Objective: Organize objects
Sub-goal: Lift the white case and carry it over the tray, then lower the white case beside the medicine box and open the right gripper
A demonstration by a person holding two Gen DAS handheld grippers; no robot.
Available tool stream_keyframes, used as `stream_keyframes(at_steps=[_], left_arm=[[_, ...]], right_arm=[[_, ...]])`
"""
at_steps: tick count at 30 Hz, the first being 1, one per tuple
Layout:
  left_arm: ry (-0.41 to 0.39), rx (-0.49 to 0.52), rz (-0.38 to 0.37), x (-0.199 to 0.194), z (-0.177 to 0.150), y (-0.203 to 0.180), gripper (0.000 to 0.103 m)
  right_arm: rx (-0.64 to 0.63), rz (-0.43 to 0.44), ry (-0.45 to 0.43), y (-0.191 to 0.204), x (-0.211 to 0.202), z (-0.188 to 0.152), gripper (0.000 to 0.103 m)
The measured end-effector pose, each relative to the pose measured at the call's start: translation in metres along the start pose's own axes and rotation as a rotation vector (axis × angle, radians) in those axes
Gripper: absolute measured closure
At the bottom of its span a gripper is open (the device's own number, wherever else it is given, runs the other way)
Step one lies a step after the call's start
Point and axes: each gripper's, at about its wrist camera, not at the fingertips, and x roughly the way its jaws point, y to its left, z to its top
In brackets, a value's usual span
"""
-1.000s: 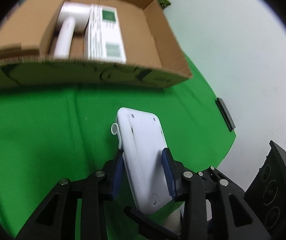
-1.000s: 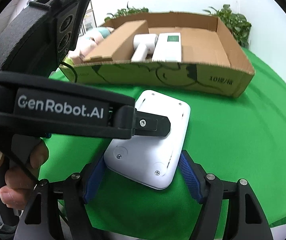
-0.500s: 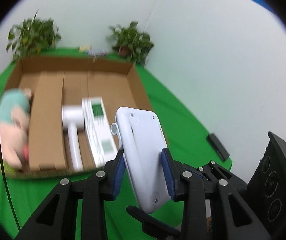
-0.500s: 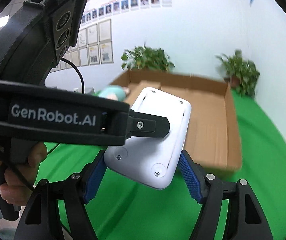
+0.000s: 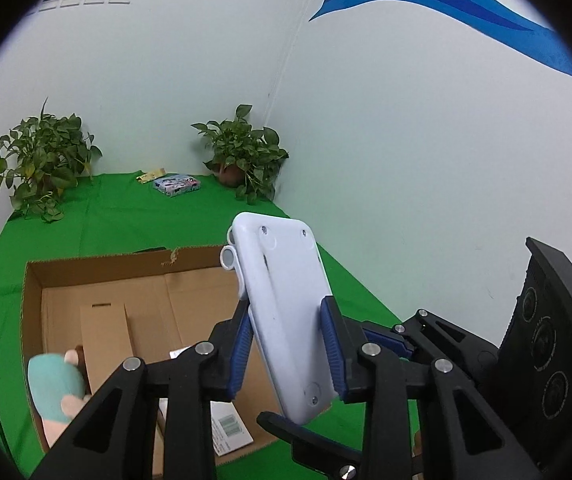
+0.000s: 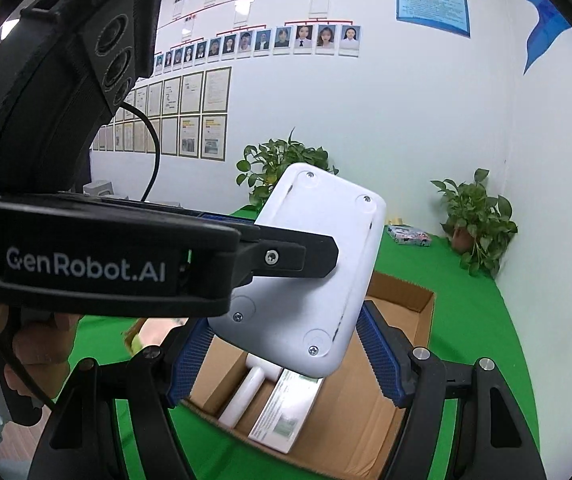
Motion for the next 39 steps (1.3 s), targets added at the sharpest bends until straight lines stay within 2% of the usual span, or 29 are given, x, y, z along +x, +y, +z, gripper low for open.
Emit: stream_keyframes(at_steps=[5,10,15,20,27,33,39], left_arm=[[0.041,-0.019,0.002,0.033,0.006,0.013,0.071],[0.113,-0.049,-0.003,0.072,-0.013,0.024,0.071],[0.215,-0.109,-0.009,0.123,-0.055,0.045,0.071],[0.31,-0.161,0.016,0.168,-0.095,0.059,0.071],[0.402,-0.199,0.043,0.211,-0.128,0.062,0.071],[0.465,-0.213,0.059,0.235,-0.145,0.062,0.071],[0.485,-0.239,0.054,0.236,-0.151,0.065,0.071]], right_arm=[[0.032,0.011,0.031,-0.023,0.022,0.012,0.034],[0.07,0.027,0.098,-0.049,0.05,-0.002,0.034],[0.12,0.051,0.198,-0.066,0.089,-0.048,0.034],[0.178,0.111,0.3,-0.065,0.109,-0.128,0.034],[0.245,0.163,0.376,-0.075,0.13,-0.193,0.034],[0.277,0.196,0.43,-0.091,0.143,-0.22,0.034],[0.264,0.215,0.478,-0.088,0.144,-0.218,0.033]])
